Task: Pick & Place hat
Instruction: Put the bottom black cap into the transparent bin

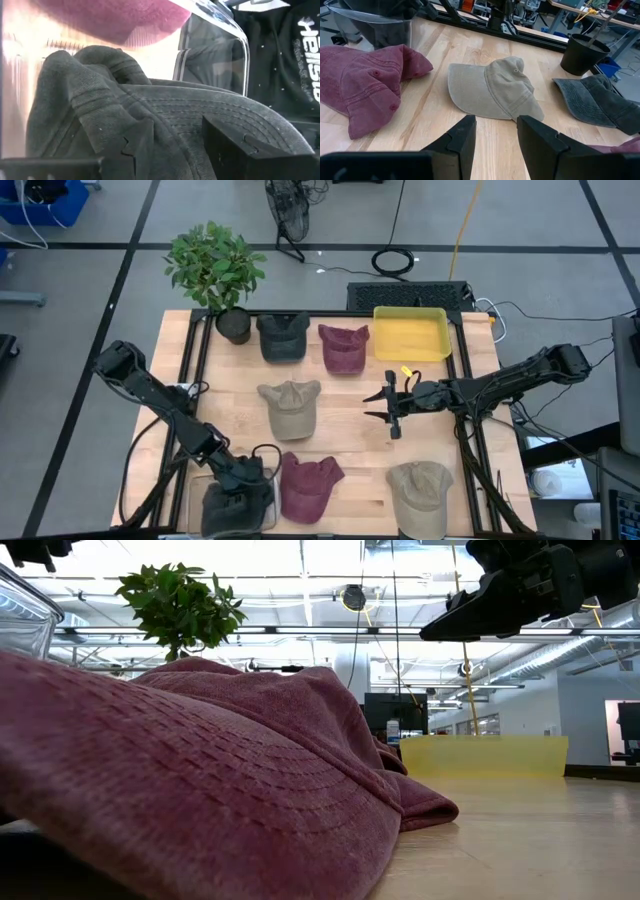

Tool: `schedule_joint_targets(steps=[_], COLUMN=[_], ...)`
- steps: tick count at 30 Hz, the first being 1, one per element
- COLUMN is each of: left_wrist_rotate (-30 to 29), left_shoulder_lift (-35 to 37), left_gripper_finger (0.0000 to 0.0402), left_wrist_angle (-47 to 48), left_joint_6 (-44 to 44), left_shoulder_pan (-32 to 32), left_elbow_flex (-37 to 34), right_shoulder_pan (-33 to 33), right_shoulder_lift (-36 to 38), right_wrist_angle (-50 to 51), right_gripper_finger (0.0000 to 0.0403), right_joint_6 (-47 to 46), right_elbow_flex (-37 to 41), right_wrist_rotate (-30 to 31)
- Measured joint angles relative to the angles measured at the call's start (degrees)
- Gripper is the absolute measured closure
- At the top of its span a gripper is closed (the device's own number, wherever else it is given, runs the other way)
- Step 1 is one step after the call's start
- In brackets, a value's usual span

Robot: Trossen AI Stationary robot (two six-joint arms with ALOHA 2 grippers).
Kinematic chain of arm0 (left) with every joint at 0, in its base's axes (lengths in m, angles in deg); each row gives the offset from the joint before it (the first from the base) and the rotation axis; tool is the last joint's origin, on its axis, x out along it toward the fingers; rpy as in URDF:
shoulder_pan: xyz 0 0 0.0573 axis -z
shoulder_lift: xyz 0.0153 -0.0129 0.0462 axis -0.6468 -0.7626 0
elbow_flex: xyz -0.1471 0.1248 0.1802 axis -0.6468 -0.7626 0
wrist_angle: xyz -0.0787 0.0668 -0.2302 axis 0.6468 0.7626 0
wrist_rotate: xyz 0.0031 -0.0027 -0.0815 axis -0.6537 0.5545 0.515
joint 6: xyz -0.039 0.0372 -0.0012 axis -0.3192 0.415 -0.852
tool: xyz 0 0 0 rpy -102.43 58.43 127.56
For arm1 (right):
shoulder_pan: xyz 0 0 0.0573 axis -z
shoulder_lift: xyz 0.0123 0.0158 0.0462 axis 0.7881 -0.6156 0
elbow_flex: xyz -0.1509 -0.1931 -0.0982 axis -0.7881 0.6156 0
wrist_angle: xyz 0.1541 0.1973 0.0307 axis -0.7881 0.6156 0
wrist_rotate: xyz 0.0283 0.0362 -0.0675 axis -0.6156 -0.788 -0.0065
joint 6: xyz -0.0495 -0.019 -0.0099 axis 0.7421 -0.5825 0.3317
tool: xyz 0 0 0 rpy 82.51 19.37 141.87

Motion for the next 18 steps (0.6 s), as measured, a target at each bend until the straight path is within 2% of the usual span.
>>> schedule_joint_targets(steps=[5, 11, 18], left_wrist_rotate=[-2.88, -9.2, -11.78], left_shoulder_lift=[0.02, -0.31, -0.35], left_gripper_finger=[0.0229, 0.0229, 0.0229], left_wrist_angle=[2.96, 3.35, 3.75], left_joint_6=[3.05, 7.84, 7.64], left_shoulder_pan=[0.1, 0.46, 1.56], left_elbow_flex=[0.08, 0.11, 0.09], right_shoulder_pan=[-0.01, 0.01, 0.0], right_shoulder_lift=[0.0, 0.0, 0.0], right_wrist_angle=[0.26, 0.39, 0.18], right_gripper_finger=[0.0273, 0.0273, 0.0273], right_joint_6=[0.0, 0.0, -0.02], right_elbow_flex=[0.0, 0.0, 0.0], right_wrist_rotate=[-0.01, 0.01, 0.01])
